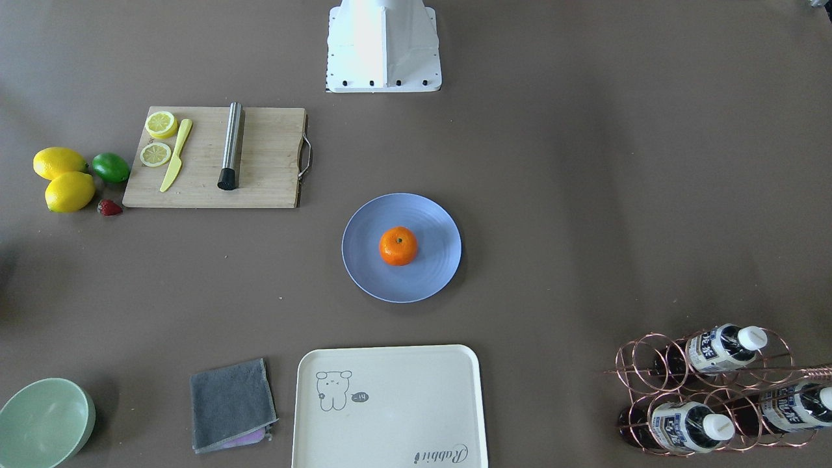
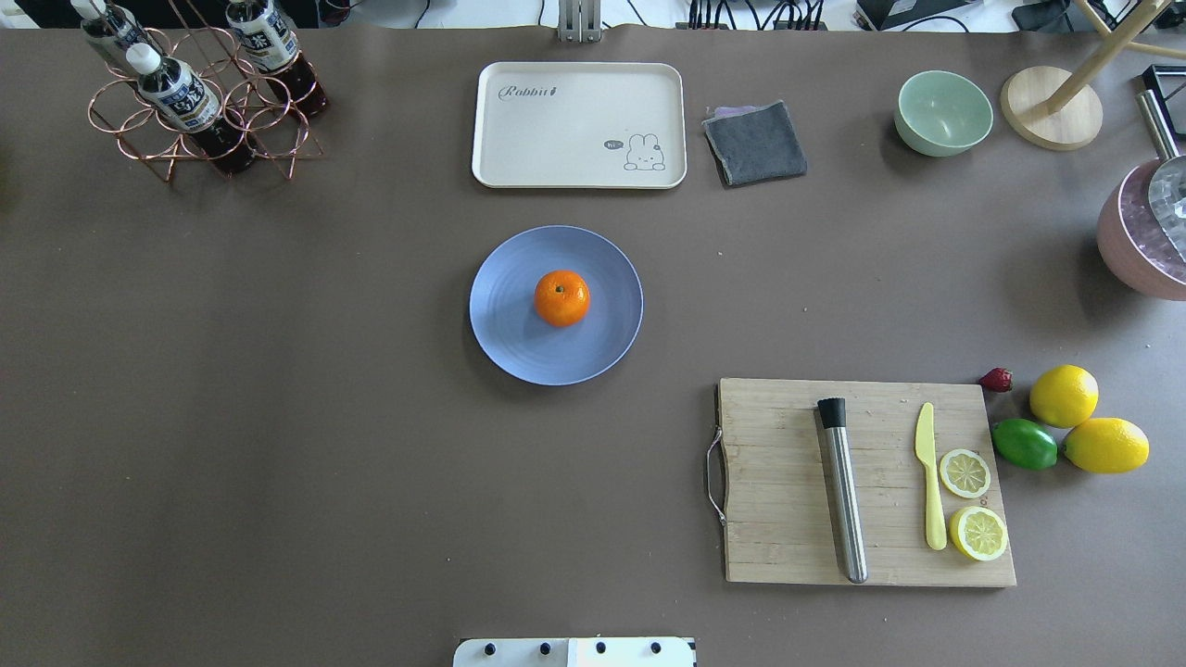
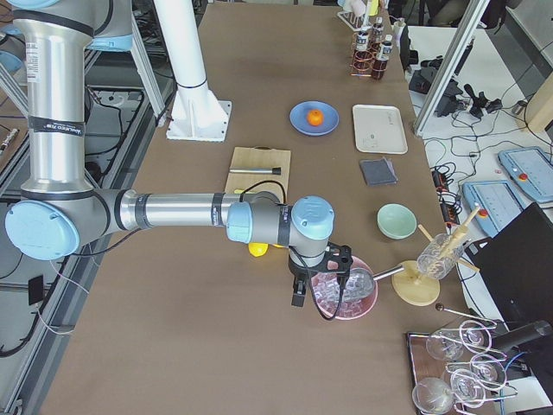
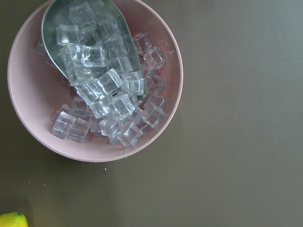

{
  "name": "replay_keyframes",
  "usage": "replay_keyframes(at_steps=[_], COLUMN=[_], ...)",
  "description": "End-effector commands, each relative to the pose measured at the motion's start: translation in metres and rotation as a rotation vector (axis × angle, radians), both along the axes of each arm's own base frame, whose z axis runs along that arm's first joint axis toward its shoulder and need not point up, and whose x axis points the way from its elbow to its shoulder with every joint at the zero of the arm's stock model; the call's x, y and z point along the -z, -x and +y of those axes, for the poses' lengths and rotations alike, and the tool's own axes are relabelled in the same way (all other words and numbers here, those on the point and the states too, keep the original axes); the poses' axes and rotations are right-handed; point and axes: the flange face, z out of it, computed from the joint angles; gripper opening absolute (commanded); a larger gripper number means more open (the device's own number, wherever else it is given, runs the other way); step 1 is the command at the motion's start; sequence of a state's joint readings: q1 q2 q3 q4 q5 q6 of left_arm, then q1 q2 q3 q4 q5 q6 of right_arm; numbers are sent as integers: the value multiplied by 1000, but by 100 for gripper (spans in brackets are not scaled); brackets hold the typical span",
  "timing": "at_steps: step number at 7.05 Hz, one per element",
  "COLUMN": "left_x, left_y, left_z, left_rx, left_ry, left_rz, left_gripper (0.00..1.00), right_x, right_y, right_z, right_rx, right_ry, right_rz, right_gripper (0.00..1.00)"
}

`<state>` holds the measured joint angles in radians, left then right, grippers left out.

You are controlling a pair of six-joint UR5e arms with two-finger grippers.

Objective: Pick orange to plate

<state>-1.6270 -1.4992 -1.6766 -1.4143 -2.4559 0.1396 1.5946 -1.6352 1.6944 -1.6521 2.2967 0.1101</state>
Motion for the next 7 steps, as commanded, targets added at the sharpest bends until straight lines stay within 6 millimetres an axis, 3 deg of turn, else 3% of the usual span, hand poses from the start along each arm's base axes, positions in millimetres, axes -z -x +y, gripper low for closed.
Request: replay_keyframes(at_steps=[1, 7], left_x=[2, 1], left_y=[0, 3], left_z=[-2, -1], left_rx=[2, 10], left_ry=[-3, -13], left_rz=[0, -1], left_gripper=[99, 99], right_x=[0, 4], right_y=[0, 0], right_z=[0, 0], right_rx=[2, 0], right_ry=[-1, -8], right_rz=[0, -3], right_gripper=[100, 100])
